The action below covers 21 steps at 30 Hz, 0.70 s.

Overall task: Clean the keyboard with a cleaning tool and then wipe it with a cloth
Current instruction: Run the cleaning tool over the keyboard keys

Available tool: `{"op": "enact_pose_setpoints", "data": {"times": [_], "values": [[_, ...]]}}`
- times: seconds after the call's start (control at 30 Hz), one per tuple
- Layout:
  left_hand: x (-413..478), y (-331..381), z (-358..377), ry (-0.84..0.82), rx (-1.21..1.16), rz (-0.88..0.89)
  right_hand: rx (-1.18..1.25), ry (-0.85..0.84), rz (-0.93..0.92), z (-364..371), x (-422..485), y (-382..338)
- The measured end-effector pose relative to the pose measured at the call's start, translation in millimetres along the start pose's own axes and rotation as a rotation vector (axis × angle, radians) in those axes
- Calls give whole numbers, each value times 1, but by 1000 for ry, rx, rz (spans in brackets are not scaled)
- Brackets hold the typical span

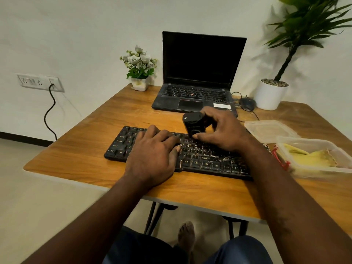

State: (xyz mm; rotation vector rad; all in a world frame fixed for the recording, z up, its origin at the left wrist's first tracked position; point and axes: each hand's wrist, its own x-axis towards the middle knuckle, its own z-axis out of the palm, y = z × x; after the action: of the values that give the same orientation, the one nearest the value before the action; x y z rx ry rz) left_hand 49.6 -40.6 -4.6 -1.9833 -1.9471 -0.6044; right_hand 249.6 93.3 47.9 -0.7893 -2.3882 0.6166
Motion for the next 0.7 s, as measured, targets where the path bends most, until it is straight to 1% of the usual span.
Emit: {"op": "enact_pose_setpoints", "data": {"times": [0.13,0.2,0.27,0.37,0.43,0.53,0.63,0.7], "values": [[0,0,0,-8,-3,-4,54,39,211,-41,-20,24],[0,-1,1,-11,-7,-5,24,101,235,-49,-27,31],[0,-1,2,-13,-11,-5,48,106,217,-43,-25,27],[0,-1,1,-11,-7,-5,64,56,146,-17,-13,15],[0,0,0,-13,-2,-6,6,102,89,-4,-2,9],[0,0,0,-18,3,-8,-47,192,89,0,9,12],[0,0,0,-11,3,-10,16,126,78,1,9,16],[0,-1,0,-11,4,-11,1,109,73,4,10,17]]}}
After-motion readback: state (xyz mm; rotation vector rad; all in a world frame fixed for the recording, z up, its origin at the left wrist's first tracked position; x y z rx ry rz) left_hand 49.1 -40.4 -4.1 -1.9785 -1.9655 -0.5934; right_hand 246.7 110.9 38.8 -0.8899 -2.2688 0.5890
